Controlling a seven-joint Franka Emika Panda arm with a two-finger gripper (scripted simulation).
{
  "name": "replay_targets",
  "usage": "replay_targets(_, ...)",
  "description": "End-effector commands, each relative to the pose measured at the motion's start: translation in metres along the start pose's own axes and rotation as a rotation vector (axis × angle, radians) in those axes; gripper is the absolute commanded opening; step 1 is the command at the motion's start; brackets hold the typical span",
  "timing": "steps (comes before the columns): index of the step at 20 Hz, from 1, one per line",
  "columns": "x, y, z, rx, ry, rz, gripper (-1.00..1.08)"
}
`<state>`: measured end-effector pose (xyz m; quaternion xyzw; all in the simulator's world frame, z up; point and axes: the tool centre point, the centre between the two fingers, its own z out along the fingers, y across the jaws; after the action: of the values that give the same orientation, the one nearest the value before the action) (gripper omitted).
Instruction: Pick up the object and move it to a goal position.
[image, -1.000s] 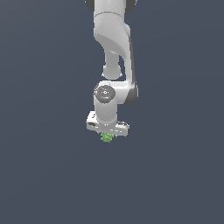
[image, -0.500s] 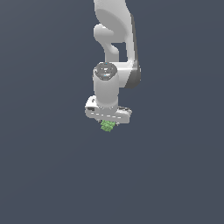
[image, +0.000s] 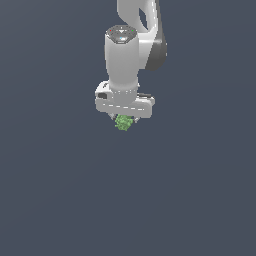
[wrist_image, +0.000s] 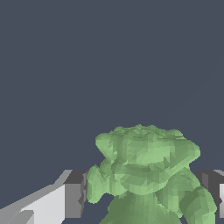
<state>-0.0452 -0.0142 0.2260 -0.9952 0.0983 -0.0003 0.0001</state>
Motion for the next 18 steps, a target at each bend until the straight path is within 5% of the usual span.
replay_targets(1,-0.010,0.001,-0.026,0.000,0.000,0.000,-1.00)
replay_targets(18,-0.057,0.003,-0.156,0.000,0.000,0.000,-1.00)
